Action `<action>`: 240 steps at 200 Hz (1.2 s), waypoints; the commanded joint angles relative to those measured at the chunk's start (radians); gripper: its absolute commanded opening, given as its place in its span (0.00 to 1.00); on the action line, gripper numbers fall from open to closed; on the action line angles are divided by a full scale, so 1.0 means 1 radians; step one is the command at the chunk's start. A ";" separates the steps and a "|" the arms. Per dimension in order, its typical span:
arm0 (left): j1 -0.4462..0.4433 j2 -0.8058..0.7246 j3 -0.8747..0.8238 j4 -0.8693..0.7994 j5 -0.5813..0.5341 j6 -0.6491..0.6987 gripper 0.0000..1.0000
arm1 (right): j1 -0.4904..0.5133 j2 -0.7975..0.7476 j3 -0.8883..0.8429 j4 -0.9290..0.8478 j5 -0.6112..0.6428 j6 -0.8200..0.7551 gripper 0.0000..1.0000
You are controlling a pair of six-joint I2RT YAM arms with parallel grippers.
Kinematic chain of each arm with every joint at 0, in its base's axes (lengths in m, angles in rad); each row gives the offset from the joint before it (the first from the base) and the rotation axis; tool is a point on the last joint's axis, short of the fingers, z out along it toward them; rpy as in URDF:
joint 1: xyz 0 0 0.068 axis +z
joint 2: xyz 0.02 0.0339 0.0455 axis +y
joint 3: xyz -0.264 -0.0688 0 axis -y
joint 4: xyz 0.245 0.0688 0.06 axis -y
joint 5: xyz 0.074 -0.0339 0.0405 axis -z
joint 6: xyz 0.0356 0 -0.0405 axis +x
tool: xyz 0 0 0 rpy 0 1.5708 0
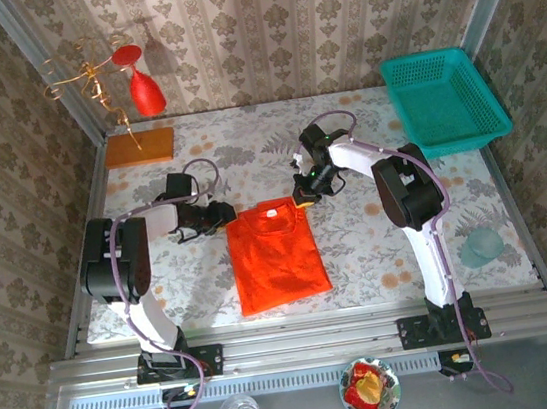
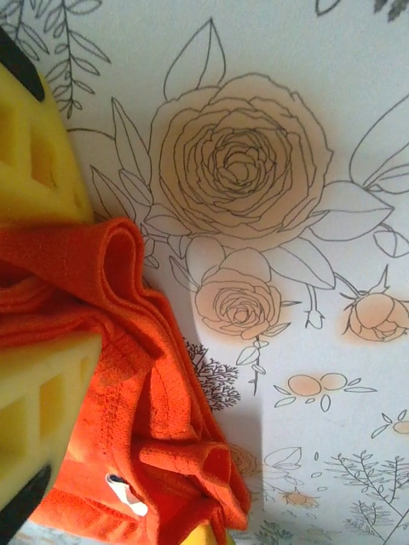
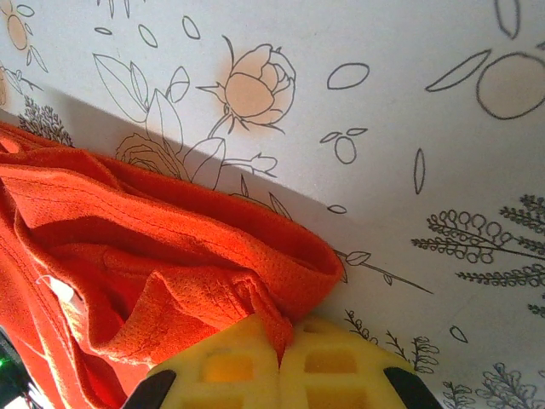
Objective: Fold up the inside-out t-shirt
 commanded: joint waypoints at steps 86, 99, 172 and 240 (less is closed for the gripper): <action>0.026 0.104 0.003 0.065 0.032 0.024 0.23 | -0.003 -0.025 -0.025 -0.021 0.016 -0.015 0.01; 0.028 0.110 0.000 0.072 0.035 0.021 0.18 | -0.003 -0.025 -0.025 -0.021 0.015 -0.014 0.01; 0.028 -0.027 -0.028 0.161 0.113 -0.041 0.00 | -0.006 -0.159 -0.093 0.061 0.089 0.020 0.00; 0.009 -0.231 0.043 0.144 0.113 -0.045 0.00 | -0.029 -0.418 -0.242 0.272 0.221 0.073 0.00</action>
